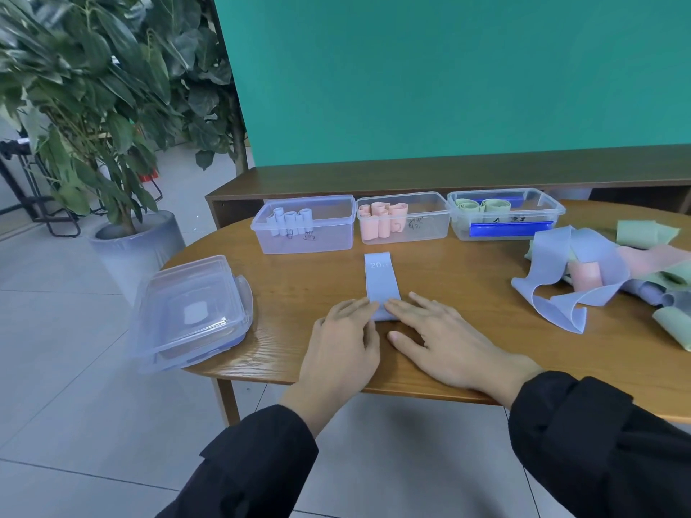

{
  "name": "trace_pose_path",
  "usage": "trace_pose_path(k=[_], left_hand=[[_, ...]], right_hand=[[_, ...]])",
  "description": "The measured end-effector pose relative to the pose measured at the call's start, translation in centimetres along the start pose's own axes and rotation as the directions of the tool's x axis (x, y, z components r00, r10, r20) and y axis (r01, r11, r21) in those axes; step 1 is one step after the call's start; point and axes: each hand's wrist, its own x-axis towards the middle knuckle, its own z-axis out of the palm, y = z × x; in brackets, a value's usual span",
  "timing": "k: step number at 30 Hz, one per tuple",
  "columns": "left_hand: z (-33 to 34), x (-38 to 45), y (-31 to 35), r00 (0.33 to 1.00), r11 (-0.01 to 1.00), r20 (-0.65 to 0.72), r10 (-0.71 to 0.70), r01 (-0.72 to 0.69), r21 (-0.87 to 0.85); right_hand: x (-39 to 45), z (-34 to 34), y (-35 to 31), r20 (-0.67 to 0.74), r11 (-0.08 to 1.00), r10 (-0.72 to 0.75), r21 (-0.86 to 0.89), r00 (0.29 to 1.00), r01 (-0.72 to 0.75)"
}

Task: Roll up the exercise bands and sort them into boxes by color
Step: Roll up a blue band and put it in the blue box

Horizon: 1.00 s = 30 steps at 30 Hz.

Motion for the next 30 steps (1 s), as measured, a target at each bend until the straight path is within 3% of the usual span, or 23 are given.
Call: trace_pose_path(k=[4,8,11,17,23,30], left_hand=[[-0.5,-0.2,0.6,0.993,0.987,0.12,0.024,-0.042,0.156],[-0.8,0.5,0.6,0.988,0.974,0.149,0.03,-0.062,0.218],[-0.8,0.9,0.4,0.988,0.977,0.151,0.012,-0.044,0.209],[-0.2,2.0,0.1,0.99,0.985,0.138,0.007,-0.031,0.171],[0.1,2.6,-0.5,0.993,0.982,0.048,0.109,-0.115,0.15],[0.3,3.7,-0.7,0.99,0.975,0.112,0.09,-0.111,0.194]], right_hand=[[0.4,-0.1,0.1,0.02,1.0,0.003,-0.01,1.0,-0.003],[0.4,-0.1,0.2,-0.02,1.0,-0.003,0.025,1.0,0.004],[0.0,-0.2,0.4,-0.069,0.997,-0.004,0.077,0.998,0.01],[0.8,-0.2,0.8,-0.037,0.999,0.013,0.037,0.999,-0.012],[1.6,-0.4,1.2,-0.008,1.0,0.02,0.012,1.0,-0.02],[1.8,-0.3,1.4,-0.056,0.999,-0.01,0.037,0.998,0.012]])
